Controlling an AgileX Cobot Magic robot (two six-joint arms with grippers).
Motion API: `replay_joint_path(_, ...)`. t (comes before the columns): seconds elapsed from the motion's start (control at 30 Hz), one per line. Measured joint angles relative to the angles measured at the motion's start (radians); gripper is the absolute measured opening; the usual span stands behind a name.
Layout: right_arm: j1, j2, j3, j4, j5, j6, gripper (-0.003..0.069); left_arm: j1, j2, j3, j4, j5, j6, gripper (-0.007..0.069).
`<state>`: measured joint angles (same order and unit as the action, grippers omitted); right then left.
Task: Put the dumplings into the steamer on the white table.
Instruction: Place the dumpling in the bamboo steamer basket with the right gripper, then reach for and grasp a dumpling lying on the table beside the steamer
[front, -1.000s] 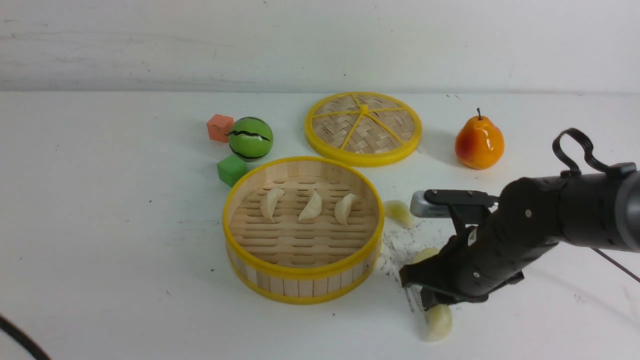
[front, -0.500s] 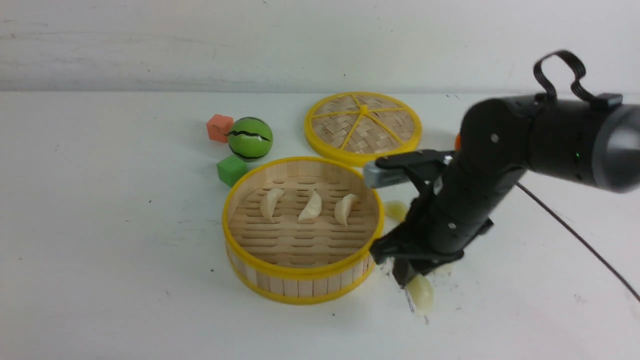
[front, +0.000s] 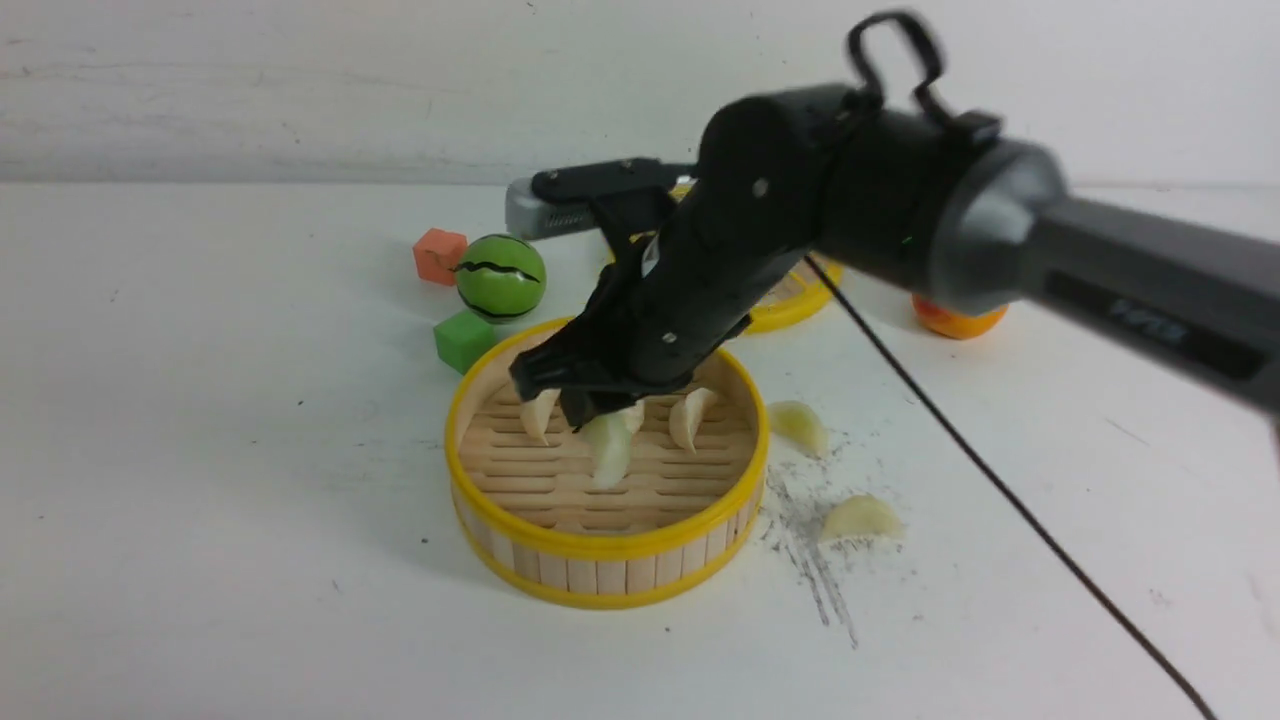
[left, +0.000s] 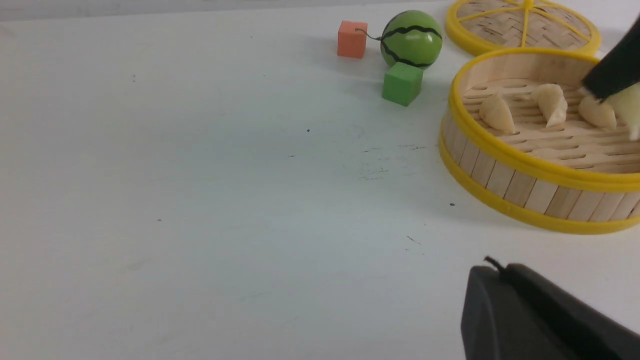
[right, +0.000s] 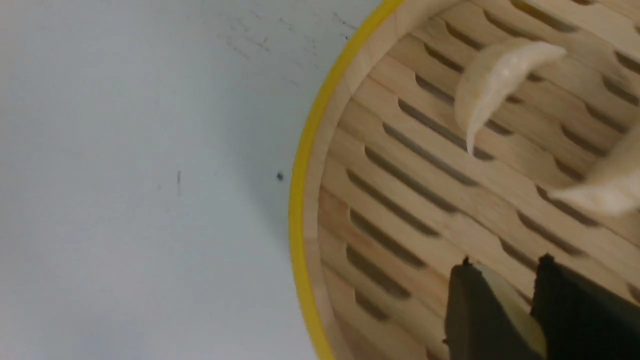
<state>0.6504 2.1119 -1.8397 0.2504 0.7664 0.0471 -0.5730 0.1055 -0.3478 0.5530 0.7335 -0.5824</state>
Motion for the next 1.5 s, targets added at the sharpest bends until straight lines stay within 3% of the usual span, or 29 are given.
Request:
replay_joint_path(0.3,0.007,0.112,-0.008,0.008,-0.085,0.004,0.0167,0.0,0.0,0.0,0.002,-0.004,-0.002,-0.0006)
replay_joint_path(0.43,0.009,0.107,-0.009,0.018,-0.1,0.006,0.0272,0.0,0.0,0.0,0.002,-0.004,-0.002,-0.0003)
replay_joint_path(0.6,0.0,0.033,-0.017,-0.029,-0.044,0.006,0.048,0.0,0.0,0.0,0.002,-0.004,-0.002,-0.0003)
replay_joint_path(0.73,-0.032,-0.085,-0.037,-0.161,0.076,-0.013,0.0536,0.0,0.0,0.0,0.002,-0.004,-0.002,0.0)
replay_joint_path(0.9,-0.166,-0.172,-0.04,-0.314,0.179,-0.019,0.0524,0.0,0.0,0.0,0.002,-0.004,-0.002,0.0004)
replay_joint_path(1.0,-0.232,-0.15,-0.017,-0.294,0.205,-0.039,0.0501,0.0,0.0,0.0,0.002,-0.004,-0.002,0.0006)
replay_joint_path(1.1,-0.299,-0.058,0.021,-0.21,0.219,-0.142,0.0454,0.0,0.0,0.0,0.002,-0.004,-0.002,0.0006)
replay_joint_path(1.3,-0.315,0.022,0.029,-0.123,0.143,-0.206,0.0381,0.0,0.0,0.0,0.002,-0.003,-0.002,0.0006)
replay_joint_path(1.5,-0.315,0.066,0.029,-0.119,0.037,-0.211,0.037,0.0,0.0,0.0,0.002,-0.001,-0.002,0.0013)
